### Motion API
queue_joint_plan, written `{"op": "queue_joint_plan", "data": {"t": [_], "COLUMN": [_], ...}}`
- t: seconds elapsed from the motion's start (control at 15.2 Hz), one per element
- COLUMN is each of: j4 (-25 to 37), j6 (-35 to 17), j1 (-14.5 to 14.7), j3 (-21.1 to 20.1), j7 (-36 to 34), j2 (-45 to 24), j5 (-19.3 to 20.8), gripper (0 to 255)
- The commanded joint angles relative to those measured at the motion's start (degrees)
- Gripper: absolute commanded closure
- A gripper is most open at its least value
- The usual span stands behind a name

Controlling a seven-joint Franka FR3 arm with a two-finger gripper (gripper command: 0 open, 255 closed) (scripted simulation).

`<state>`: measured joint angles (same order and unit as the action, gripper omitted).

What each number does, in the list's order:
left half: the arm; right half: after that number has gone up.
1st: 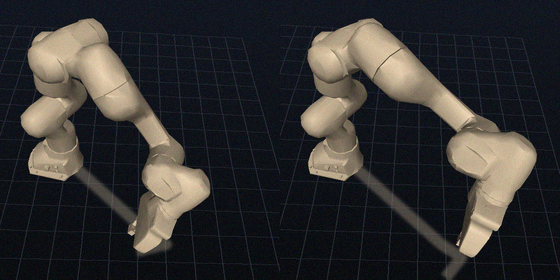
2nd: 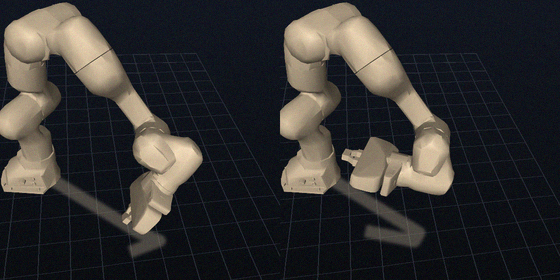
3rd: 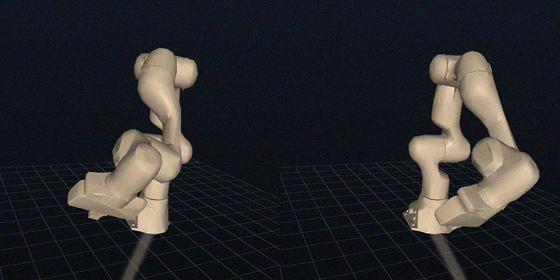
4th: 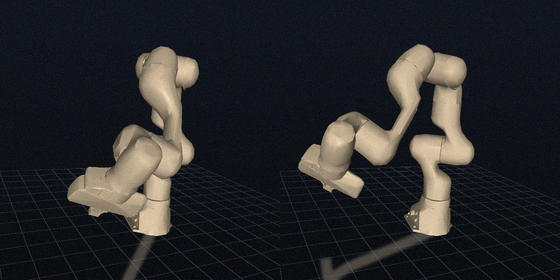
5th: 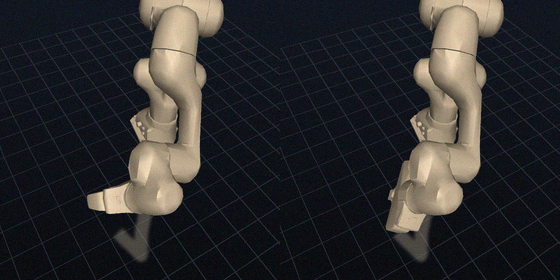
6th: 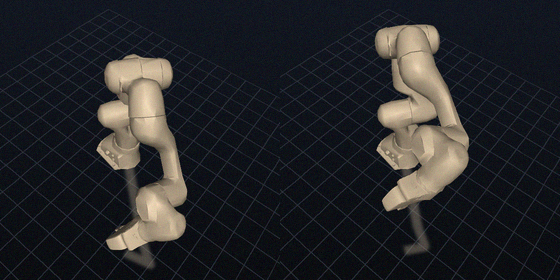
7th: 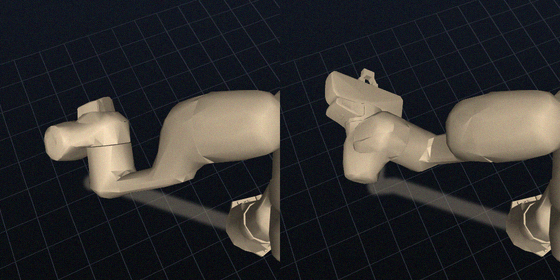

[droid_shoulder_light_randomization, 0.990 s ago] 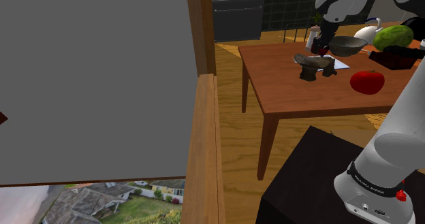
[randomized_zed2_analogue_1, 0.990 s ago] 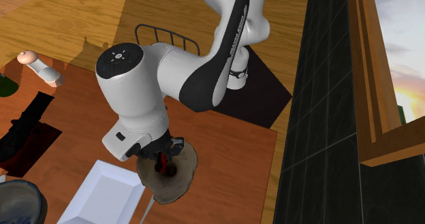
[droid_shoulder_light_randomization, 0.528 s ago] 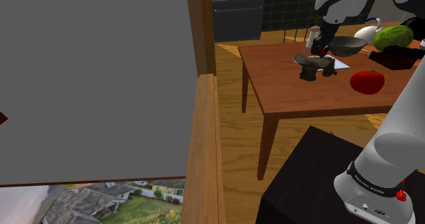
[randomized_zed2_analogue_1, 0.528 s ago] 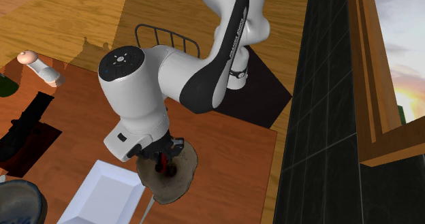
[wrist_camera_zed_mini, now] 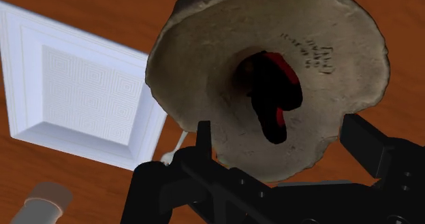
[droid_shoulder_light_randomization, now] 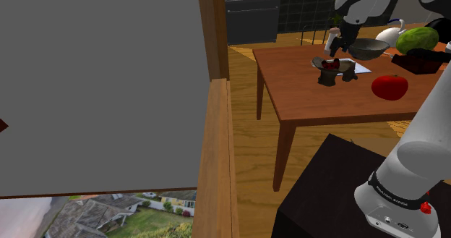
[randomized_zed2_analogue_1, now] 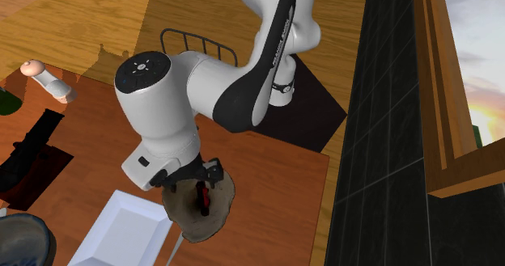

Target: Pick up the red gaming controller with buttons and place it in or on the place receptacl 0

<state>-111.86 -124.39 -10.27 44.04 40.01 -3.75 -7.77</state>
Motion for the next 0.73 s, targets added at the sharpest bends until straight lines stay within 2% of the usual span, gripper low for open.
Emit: {"op": "queue_joint_plan", "data": {"t": [0.0,0.13,0.66], "j4": [1.4,3.2,3.2], "j6": [2.7,5.7,5.7], "j1": [0.3,0.6,0.5], "j3": [0.1,0.0,0.0], "j7": [-1.3,-2.4,-2.4], "j2": [1.9,3.7,3.7], "j5": [1.8,3.5,3.5], "gripper": [0,0,0]}}
